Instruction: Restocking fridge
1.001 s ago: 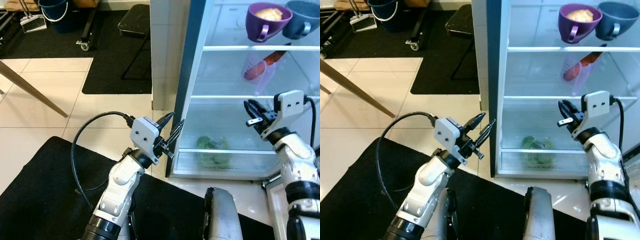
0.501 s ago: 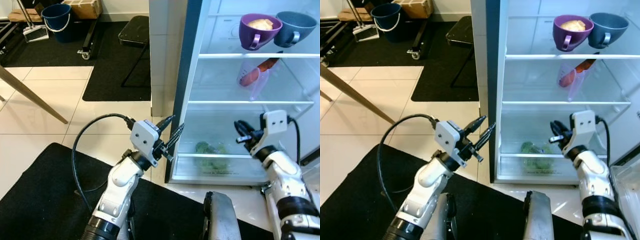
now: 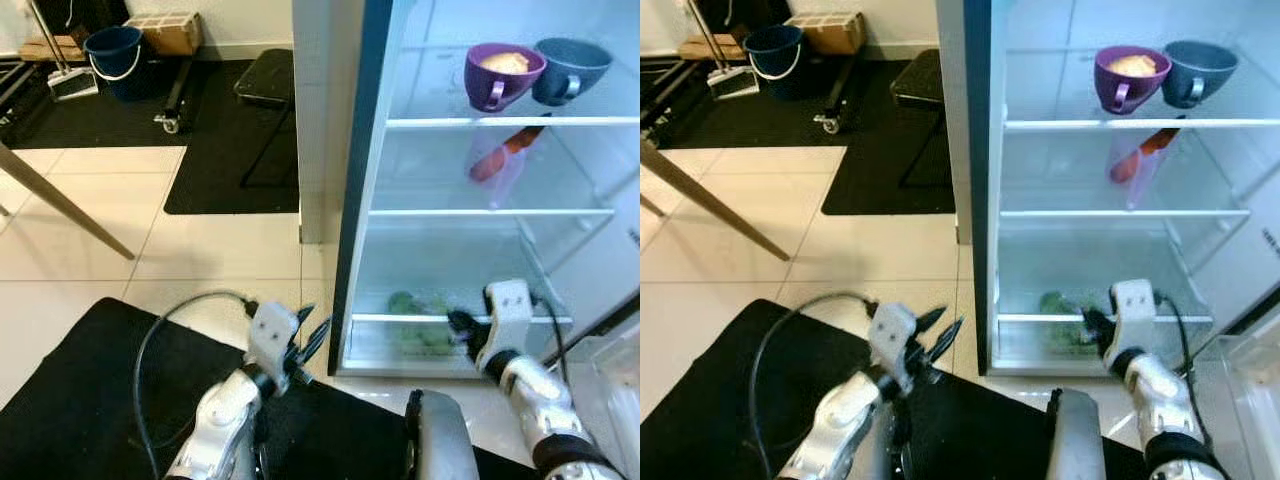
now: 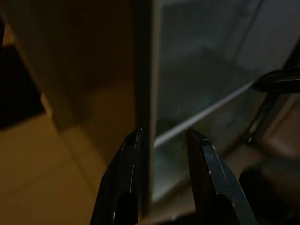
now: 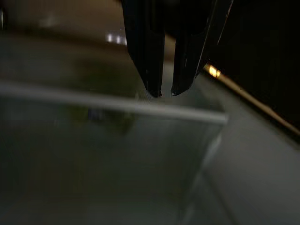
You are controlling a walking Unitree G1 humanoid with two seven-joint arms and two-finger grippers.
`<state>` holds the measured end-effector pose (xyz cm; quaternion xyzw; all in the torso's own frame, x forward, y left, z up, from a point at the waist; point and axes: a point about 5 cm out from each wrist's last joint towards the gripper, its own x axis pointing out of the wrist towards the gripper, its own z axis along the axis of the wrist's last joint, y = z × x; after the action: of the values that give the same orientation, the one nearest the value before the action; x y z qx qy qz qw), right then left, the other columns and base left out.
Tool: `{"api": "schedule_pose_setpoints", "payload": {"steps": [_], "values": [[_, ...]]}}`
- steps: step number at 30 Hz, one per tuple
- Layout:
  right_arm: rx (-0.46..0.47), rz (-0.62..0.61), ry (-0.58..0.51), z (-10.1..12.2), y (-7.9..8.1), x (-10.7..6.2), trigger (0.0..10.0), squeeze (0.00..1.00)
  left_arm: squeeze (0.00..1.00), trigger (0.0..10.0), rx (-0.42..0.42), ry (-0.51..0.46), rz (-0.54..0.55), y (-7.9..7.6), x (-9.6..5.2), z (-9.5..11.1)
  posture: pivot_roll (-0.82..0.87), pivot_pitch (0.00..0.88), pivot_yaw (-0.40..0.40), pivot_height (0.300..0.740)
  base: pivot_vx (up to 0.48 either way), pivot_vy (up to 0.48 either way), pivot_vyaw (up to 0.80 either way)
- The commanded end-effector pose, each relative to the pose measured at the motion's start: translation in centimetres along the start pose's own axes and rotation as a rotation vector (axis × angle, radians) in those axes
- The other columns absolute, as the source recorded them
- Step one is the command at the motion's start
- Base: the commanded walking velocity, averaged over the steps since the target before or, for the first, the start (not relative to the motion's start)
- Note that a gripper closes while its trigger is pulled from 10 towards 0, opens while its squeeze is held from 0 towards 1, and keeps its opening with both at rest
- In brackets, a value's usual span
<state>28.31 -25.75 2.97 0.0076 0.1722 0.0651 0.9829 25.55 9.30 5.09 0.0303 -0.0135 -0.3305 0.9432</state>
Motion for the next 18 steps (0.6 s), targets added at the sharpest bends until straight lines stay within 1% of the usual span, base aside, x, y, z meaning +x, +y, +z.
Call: {"api": "schedule_pose_setpoints", "payload": {"steps": [1, 3, 4, 5, 7, 10, 14, 16, 18], "values": [[0.007, -0.014, 0.043, -1.3, 0.1, -0.4, 10.0, 0.0, 0.0, 10.0, 0.012, 0.053, 0.026, 0.6, -1.1, -1.2, 0.11, 0.109, 0.04, 0.532, 0.0, 0.0, 0.0], [0.026, -0.03, 0.099, -2.9, 0.3, -0.9, 10.0, 0.0, 0.0, 10.0, 0.002, 0.105, 0.066, 1.0, -1.9, -2.4, 0.11, 0.101, 0.038, 0.532, 0.0, 0.0, 0.0], [0.026, -0.03, 0.099, -2.9, 0.3, -0.9, 10.0, 0.0, 0.0, 10.0, 0.002, 0.105, 0.066, 1.0, -1.9, -2.4, 0.11, 0.101, 0.038, 0.532, 0.0, 0.0, 0.0], [0.041, -0.038, 0.125, -3.8, 0.4, -1.2, 10.0, 0.0, 0.0, 10.0, -0.007, 0.14, 0.102, 1.4, -2.5, -3.3, 0.11, 0.099, 0.038, 0.532, 0.0, 0.0, 0.0], [0.046, -0.038, 0.129, -4.1, 0.5, -1.3, 10.0, 0.0, 0.0, 10.0, -0.012, 0.15, 0.117, 1.6, -2.7, -3.6, 0.11, 0.099, 0.038, 0.532, 0.0, 0.0, 0.0], [0.069, -0.026, 0.131, -4.6, 0.8, -1.5, 10.0, 0.0, 0.0, 10.0, -0.05, 0.203, 0.188, 2.3, -3.8, -4.8, 0.1, 0.089, 0.036, 0.546, 0.0, 0.0, 0.0], [0.069, -0.019, 0.139, -4.9, 1.1, -1.5, 10.0, 0.0, 0.0, 10.0, -0.089, 0.255, 0.266, 2.9, -5.0, -6.0, 0.1, 0.087, 0.034, 0.566, 0.0, 0.0, 0.0], [0.072, -0.018, 0.139, -4.9, 1.1, -1.5, 10.0, 0.0, 0.0, 10.0, -0.096, 0.269, 0.29, 3.1, -5.4, -6.3, 0.1, 0.084, 0.033, 0.576, 0.0, 0.0, 0.0], [0.072, -0.018, 0.14, -4.9, 1.1, -1.4, 10.0, 0.0, 0.0, 10.0, -0.097, 0.272, 0.296, 3.2, -5.5, -6.4, 0.1, 0.084, 0.033, 0.581, 0.0, 0.0, 0.0]]}}
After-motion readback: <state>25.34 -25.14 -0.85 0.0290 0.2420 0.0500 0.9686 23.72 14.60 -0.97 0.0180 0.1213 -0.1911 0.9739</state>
